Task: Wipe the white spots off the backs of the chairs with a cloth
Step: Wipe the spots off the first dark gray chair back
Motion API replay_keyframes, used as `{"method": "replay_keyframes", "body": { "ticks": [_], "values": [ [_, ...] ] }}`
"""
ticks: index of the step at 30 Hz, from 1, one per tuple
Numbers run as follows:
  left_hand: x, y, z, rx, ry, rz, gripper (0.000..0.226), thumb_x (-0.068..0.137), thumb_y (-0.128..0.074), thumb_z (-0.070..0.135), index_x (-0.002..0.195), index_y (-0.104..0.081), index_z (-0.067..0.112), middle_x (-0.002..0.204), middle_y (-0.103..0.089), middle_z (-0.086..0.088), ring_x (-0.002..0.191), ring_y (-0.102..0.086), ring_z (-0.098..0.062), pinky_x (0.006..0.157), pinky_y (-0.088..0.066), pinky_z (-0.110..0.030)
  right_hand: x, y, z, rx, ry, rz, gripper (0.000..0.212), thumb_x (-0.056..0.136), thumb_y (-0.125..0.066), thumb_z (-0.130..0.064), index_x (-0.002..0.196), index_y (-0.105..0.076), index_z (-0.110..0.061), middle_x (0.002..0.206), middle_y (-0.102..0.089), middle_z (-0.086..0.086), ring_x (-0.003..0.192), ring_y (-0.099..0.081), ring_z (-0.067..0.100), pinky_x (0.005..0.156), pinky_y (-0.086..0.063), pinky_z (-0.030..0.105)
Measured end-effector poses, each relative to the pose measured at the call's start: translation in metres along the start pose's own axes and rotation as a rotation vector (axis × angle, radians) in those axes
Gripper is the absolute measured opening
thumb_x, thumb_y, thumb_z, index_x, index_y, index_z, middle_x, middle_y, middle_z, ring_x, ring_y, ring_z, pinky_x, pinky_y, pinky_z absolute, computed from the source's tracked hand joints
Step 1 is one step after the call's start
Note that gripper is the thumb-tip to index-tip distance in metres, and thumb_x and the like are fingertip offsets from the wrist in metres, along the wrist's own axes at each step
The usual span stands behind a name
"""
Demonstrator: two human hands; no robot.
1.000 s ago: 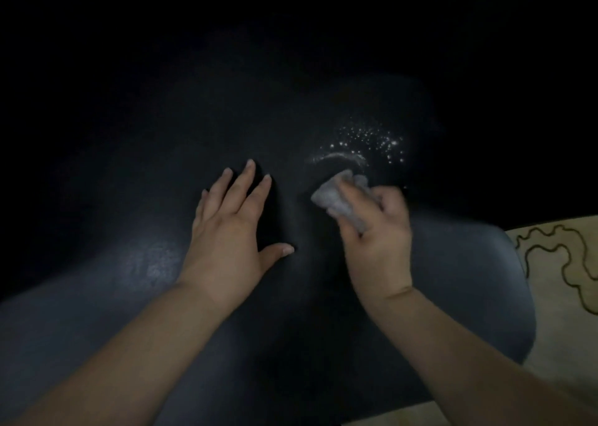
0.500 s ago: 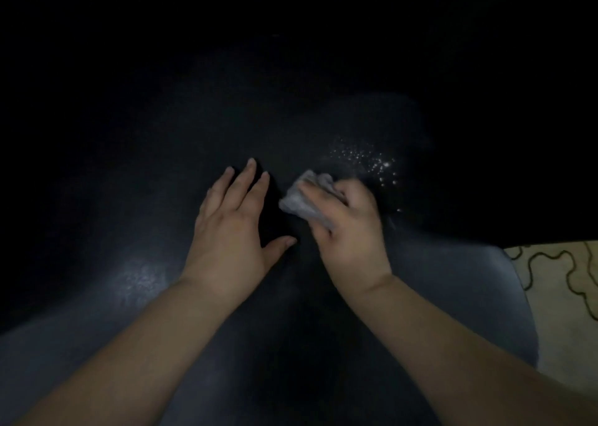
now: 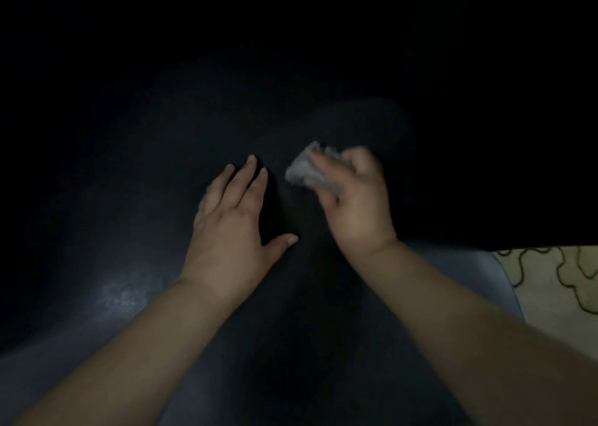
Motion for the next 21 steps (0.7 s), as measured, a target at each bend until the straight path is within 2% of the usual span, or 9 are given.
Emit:
{"method": "replay_keyframes", "body": {
  "ticks": [3,5,7,9,11,13,16,18,21],
  "values": [
    [0.005,0.000,0.003,0.027,-0.022,-0.010,0.098,0.072,-0.061,0.062,0.151,-0.022,0.021,0.160,-0.008,0.008,0.145,-0.001,-0.015,0.119,-0.013,-0.041,0.018,0.017,0.032,-0.044,-0.142,0.143,0.034,0.089,-0.061,-0.013,0.123,-0.064,-0.015,0.110,-0.054,0.016,0.100,-0.054,0.028,0.088,-0.037,0.020],
    [0.007,0.001,0.004,0.036,-0.034,-0.022,0.098,0.072,-0.062,0.062,0.151,-0.021,0.021,0.160,-0.008,0.008,0.146,0.000,-0.014,0.119,-0.013,-0.041,-0.006,0.034,0.048,-0.011,-0.248,0.252,0.036,0.088,-0.064,-0.008,0.124,-0.063,-0.010,0.103,-0.049,0.005,0.097,-0.055,0.023,0.091,-0.039,0.019],
    [0.008,0.001,0.005,0.036,-0.037,-0.021,0.097,0.073,-0.063,0.061,0.151,-0.020,0.022,0.160,-0.007,0.009,0.145,0.001,-0.013,0.119,-0.013,-0.040,-0.040,0.036,0.044,0.043,-0.274,0.261,0.034,0.087,-0.064,-0.007,0.122,-0.064,-0.008,0.097,-0.045,-0.006,0.094,-0.055,0.016,0.089,-0.038,0.011],
    [0.010,0.001,0.008,0.038,-0.044,-0.017,0.097,0.073,-0.064,0.060,0.151,-0.021,0.021,0.160,-0.007,0.009,0.145,0.000,-0.013,0.119,-0.012,-0.039,-0.060,0.026,0.023,0.051,-0.149,0.173,0.041,0.083,-0.060,-0.003,0.123,-0.064,-0.011,0.099,-0.045,-0.003,0.094,-0.050,0.007,0.090,-0.036,0.007],
    [0.012,-0.001,0.012,0.034,-0.048,-0.017,0.097,0.073,-0.064,0.060,0.151,-0.021,0.020,0.160,-0.008,0.009,0.145,0.000,-0.014,0.119,-0.013,-0.039,-0.047,0.018,0.015,-0.001,-0.022,0.074,0.043,0.082,-0.061,-0.002,0.124,-0.063,-0.013,0.099,-0.049,0.007,0.093,-0.050,0.014,0.088,-0.040,0.014],
    [0.014,-0.003,0.015,0.041,-0.056,-0.022,0.097,0.073,-0.063,0.061,0.151,-0.022,0.020,0.160,-0.008,0.008,0.145,-0.001,-0.015,0.119,-0.014,-0.041,-0.017,0.019,0.024,-0.004,-0.052,0.085,0.041,0.084,-0.066,-0.004,0.124,-0.063,-0.011,0.100,-0.051,0.013,0.093,-0.054,0.023,0.090,-0.044,0.023],
    [0.014,-0.003,0.015,0.062,-0.062,-0.015,0.097,0.072,-0.061,0.061,0.151,-0.024,0.020,0.160,-0.010,0.007,0.146,-0.003,-0.016,0.119,-0.015,-0.041,0.000,0.038,0.055,0.074,-0.231,0.261,0.038,0.088,-0.065,-0.010,0.126,-0.062,-0.012,0.104,-0.044,0.002,0.095,-0.054,0.015,0.094,-0.043,0.015],
    [0.013,-0.003,0.015,0.074,-0.076,-0.017,0.096,0.072,-0.064,0.060,0.150,-0.025,0.019,0.159,-0.011,0.007,0.146,-0.004,-0.017,0.119,-0.014,-0.040,-0.026,0.046,0.063,0.065,-0.359,0.294,0.034,0.091,-0.062,-0.013,0.124,-0.062,-0.019,0.103,-0.042,-0.009,0.094,-0.055,0.013,0.092,-0.049,0.030],
    [0.014,-0.002,0.016,0.094,-0.092,-0.020,0.095,0.073,-0.065,0.058,0.150,-0.025,0.019,0.159,-0.012,0.006,0.145,-0.004,-0.017,0.118,-0.014,-0.039,-0.076,0.036,0.037,0.059,-0.250,0.233,0.032,0.086,-0.063,-0.005,0.117,-0.067,-0.016,0.100,-0.052,-0.008,0.092,-0.058,0.016,0.089,-0.048,0.031]
  ]
}}
Point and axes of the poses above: each hand's wrist, its own x-axis towards the middle knuckle, its own y-axis out of the back of the hand, z = x × y, the point moved 5 cm from there along x, towards the middle knuckle
